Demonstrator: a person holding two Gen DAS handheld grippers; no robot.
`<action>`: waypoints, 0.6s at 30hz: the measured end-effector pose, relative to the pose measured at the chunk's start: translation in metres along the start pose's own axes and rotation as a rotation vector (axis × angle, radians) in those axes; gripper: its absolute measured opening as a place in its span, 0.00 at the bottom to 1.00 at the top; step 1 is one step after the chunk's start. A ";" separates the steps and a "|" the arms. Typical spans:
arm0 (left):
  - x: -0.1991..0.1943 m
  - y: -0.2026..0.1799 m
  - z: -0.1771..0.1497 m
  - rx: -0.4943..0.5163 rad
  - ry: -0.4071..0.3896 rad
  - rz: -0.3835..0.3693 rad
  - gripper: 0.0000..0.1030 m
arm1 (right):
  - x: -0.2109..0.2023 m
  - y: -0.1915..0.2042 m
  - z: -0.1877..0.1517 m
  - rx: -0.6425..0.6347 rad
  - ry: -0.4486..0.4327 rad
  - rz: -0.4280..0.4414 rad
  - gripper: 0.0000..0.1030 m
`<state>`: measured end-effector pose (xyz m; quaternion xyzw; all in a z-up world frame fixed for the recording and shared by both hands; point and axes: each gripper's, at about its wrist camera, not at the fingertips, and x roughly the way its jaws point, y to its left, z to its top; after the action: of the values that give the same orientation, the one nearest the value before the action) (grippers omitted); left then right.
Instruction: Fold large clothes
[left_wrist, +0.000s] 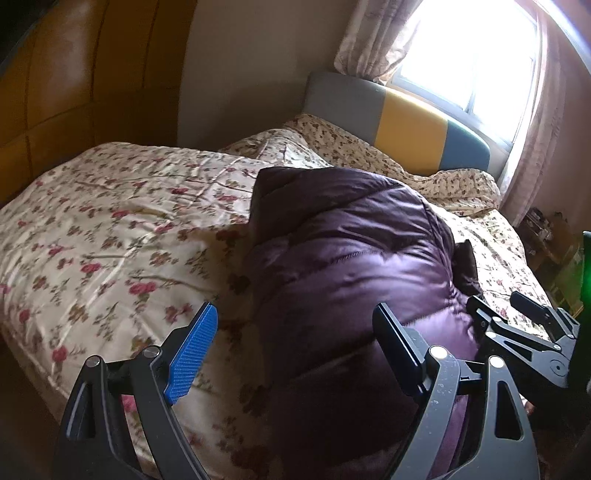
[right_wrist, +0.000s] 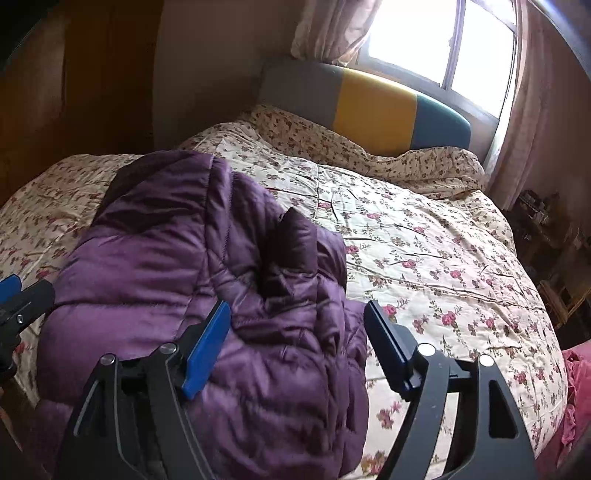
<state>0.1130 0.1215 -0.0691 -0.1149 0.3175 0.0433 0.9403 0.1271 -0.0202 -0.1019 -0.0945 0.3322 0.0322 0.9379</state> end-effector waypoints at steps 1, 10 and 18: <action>-0.003 0.000 -0.002 -0.003 -0.002 0.004 0.83 | -0.003 0.002 -0.002 -0.006 -0.003 0.000 0.72; -0.016 -0.001 -0.017 -0.010 0.000 0.013 0.83 | -0.022 0.003 -0.017 -0.029 0.004 0.018 0.72; -0.015 -0.006 -0.035 0.013 0.029 0.011 0.83 | -0.019 -0.013 -0.040 -0.001 0.057 0.033 0.72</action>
<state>0.0813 0.1067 -0.0859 -0.1076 0.3320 0.0445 0.9361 0.0892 -0.0404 -0.1182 -0.0903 0.3603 0.0451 0.9274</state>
